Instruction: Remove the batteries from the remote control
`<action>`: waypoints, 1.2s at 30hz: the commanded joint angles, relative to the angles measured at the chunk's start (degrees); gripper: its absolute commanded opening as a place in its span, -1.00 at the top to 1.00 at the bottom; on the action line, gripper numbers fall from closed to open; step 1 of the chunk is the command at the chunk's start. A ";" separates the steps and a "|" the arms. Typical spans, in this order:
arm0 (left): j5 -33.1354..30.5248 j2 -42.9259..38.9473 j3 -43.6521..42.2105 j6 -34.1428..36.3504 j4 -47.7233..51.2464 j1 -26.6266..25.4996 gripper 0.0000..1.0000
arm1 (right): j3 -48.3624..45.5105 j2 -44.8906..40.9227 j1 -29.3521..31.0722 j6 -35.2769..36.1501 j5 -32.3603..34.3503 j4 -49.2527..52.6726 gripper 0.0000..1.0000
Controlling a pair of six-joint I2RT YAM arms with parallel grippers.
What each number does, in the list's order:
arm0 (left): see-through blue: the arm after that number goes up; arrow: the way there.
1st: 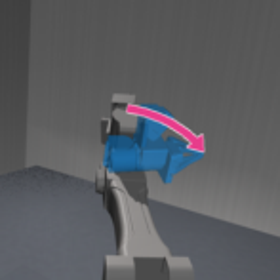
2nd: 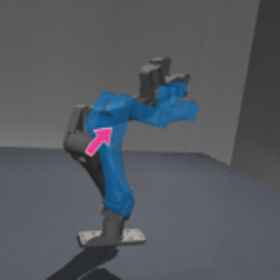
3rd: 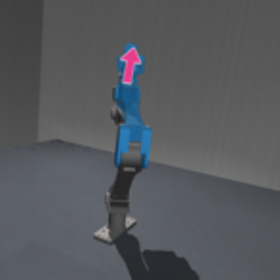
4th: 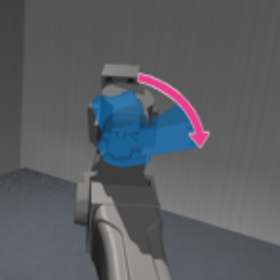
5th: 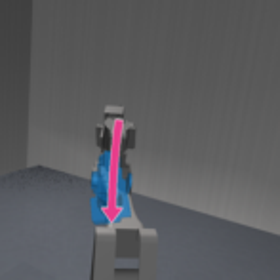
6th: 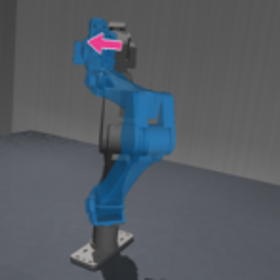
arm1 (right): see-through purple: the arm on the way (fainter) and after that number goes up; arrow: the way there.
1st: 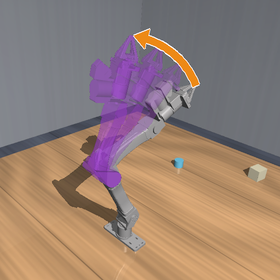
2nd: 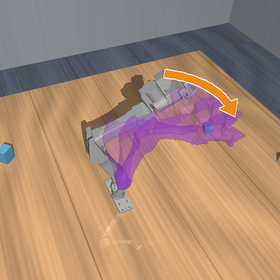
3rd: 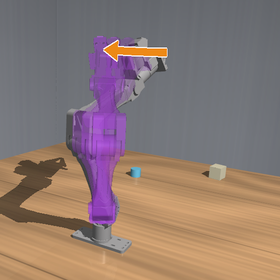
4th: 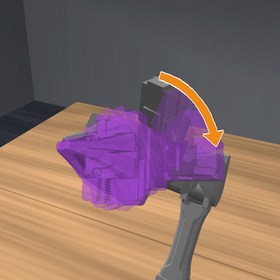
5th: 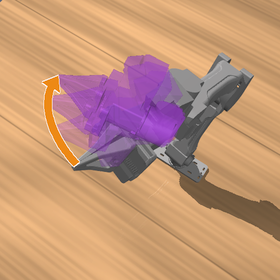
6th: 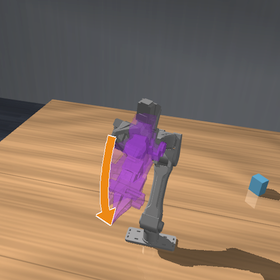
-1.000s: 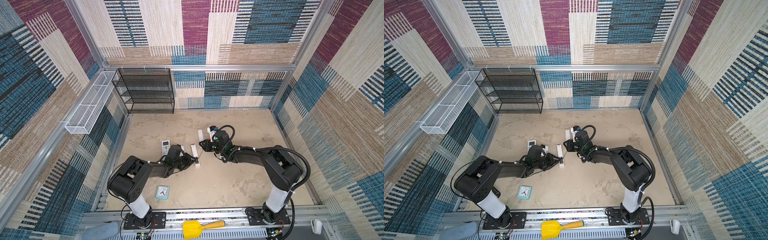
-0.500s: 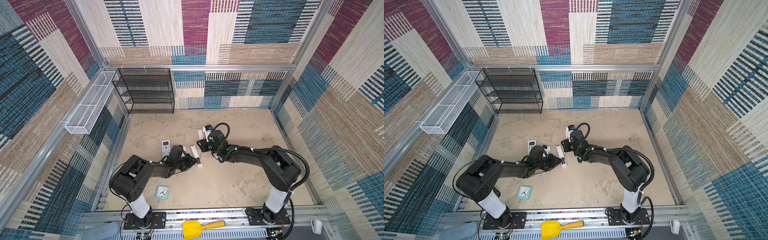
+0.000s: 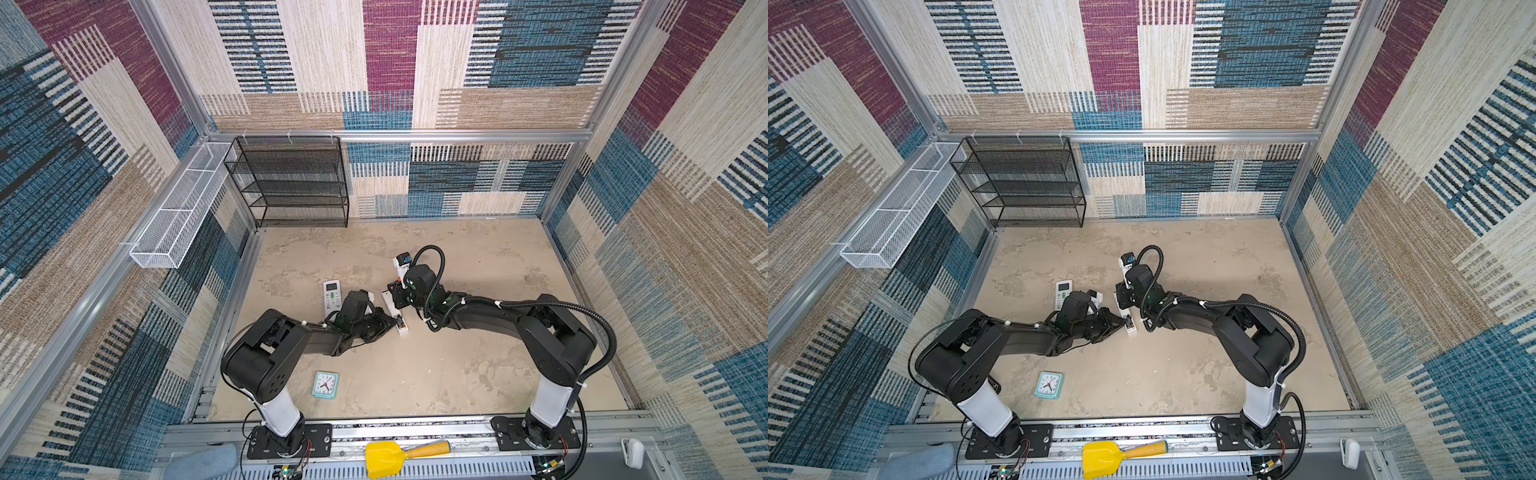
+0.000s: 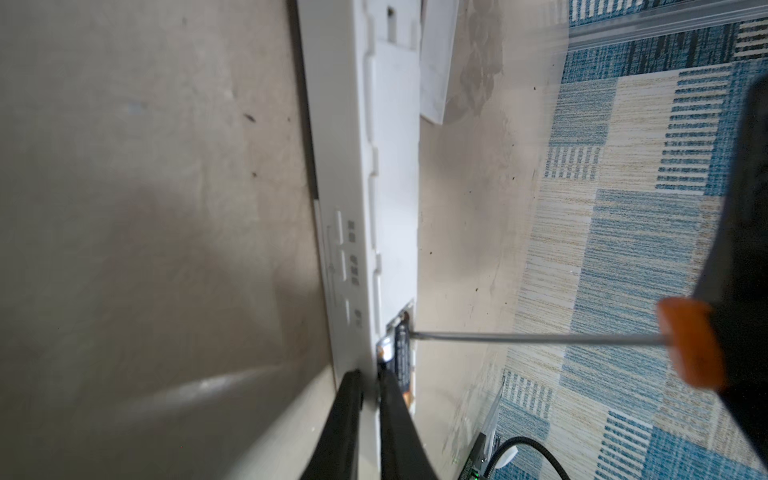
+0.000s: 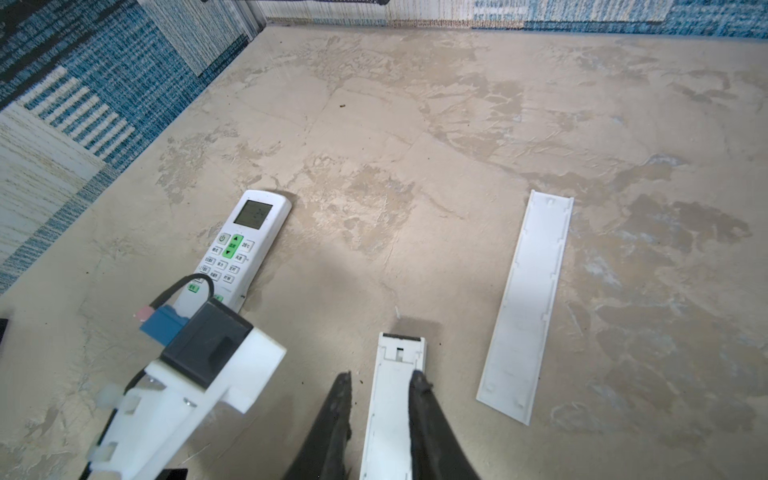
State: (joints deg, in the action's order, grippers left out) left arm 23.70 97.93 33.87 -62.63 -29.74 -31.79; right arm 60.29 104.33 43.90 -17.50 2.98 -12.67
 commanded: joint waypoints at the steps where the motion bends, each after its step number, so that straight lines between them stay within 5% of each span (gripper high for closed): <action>1: -1.56 0.45 0.04 -0.74 1.84 -0.71 0.74 | -1.57 0.65 -0.09 -6.95 -6.76 0.60 1.00; 9: -1.90 0.37 -0.08 -0.83 1.84 -0.99 0.75 | -7.09 0.13 -4.08 -17.70 -15.83 -7.70 1.00; 19: -1.91 0.56 -0.26 -1.18 0.91 -0.98 0.76 | -11.05 -0.29 -7.32 -23.63 -19.49 -12.64 1.00; 36: -1.23 0.51 -0.03 -1.55 0.05 -0.64 0.76 | -13.31 -1.95 -9.88 -25.74 -19.37 -14.61 1.00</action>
State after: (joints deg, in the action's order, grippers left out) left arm 22.87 98.04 33.69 -63.26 -30.68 -32.34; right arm 46.76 103.11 33.50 -42.72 -10.83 -31.94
